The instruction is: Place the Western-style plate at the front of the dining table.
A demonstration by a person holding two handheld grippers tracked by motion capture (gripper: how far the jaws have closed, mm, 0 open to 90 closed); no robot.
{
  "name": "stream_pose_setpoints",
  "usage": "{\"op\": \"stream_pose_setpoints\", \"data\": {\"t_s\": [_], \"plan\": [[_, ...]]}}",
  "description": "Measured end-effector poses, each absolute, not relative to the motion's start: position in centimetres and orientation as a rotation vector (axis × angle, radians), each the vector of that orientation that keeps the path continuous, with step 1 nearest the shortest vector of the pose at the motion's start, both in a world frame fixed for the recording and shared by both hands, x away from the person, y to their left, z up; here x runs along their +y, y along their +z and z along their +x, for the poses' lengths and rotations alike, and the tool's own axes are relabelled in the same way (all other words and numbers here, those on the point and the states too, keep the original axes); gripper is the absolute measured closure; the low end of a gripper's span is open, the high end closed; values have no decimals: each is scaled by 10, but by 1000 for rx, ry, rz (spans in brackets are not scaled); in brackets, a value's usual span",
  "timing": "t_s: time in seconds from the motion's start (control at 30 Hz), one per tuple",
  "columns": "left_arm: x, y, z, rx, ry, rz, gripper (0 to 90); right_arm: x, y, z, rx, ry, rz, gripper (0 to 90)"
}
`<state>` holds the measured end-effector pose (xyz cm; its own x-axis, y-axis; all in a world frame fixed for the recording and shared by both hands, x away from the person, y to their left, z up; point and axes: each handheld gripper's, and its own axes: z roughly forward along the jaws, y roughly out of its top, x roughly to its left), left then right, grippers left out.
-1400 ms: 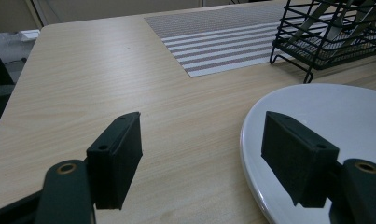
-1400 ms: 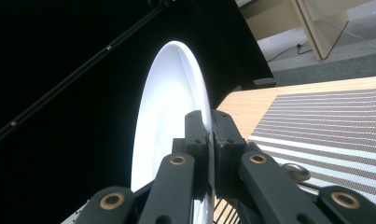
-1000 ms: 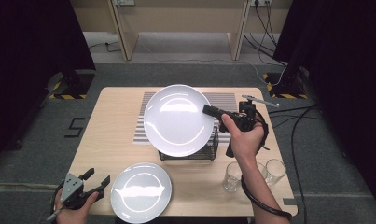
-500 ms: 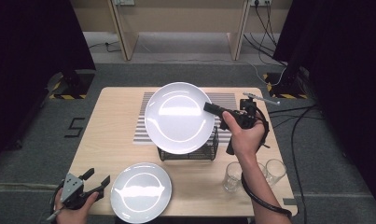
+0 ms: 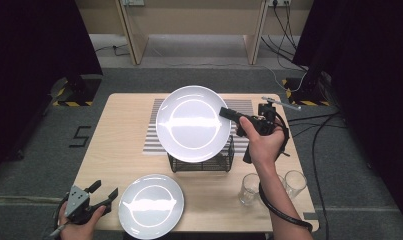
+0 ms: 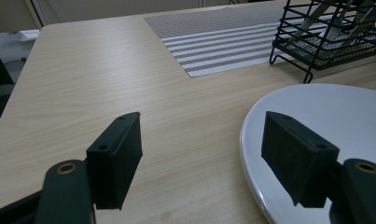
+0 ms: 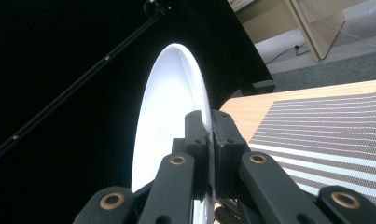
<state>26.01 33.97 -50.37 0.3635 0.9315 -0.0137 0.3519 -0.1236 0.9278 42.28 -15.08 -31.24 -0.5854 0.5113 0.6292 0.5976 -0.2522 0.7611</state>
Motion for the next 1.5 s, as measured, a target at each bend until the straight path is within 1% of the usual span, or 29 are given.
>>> {"op": "stream_pose_setpoints", "data": {"t_s": [1.5], "plan": [[340,-504,260,1156,764,1674,286,-155,-305,439,-1815,-2005,-1417,866]]}}
